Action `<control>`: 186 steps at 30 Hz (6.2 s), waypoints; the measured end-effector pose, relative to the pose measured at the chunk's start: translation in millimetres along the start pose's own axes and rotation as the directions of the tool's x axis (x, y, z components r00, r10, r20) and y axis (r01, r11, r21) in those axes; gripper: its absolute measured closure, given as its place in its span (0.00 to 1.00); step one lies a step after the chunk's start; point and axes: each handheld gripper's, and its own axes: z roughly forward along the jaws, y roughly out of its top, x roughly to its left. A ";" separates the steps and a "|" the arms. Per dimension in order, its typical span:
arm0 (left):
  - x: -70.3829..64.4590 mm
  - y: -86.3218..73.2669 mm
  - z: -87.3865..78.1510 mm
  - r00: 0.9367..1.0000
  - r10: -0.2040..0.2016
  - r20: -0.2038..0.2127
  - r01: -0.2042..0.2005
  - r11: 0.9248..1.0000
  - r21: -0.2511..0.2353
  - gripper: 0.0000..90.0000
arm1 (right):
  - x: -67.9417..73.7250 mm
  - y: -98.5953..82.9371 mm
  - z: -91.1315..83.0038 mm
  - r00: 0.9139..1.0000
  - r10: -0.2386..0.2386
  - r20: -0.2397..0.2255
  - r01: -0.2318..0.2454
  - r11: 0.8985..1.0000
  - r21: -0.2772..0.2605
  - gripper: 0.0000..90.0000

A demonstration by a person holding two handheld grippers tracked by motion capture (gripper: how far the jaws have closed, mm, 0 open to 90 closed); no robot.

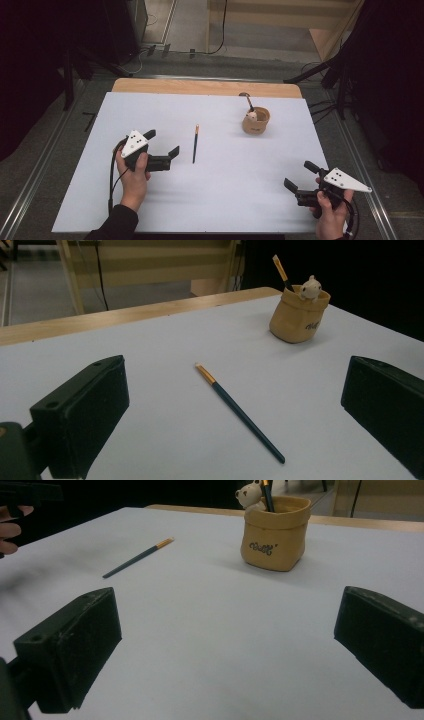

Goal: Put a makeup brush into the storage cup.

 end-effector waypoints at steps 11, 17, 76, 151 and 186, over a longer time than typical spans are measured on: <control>-1.1 4.3 9.9 1.000 0.005 0.008 -0.005 1.000 0.003 0.00 | -1.9 -1.6 -0.1 1.000 0.002 -0.002 -0.002 1.000 -0.003 0.00; -2.4 6.5 14.2 1.000 0.006 0.008 -0.006 1.000 0.009 0.00 | -1.4 -1.6 -0.9 1.000 0.003 -0.003 -0.003 1.000 -0.004 0.00; -15.0 31.8 73.2 0.998 0.003 0.057 -0.010 0.992 0.125 0.00 | -0.3 -2.9 2.8 1.000 -0.010 -0.014 0.010 1.000 0.003 0.00; -16.3 27.0 138.5 0.999 0.049 0.019 -0.049 0.731 0.681 0.32 | -0.6 -4.3 4.4 1.000 -0.012 -0.013 0.012 1.000 0.012 0.00; -14.2 25.7 149.3 0.997 0.071 -0.021 -0.031 0.653 0.757 0.69 | -1.3 -5.6 5.9 1.000 -0.018 -0.011 0.018 1.000 0.025 0.00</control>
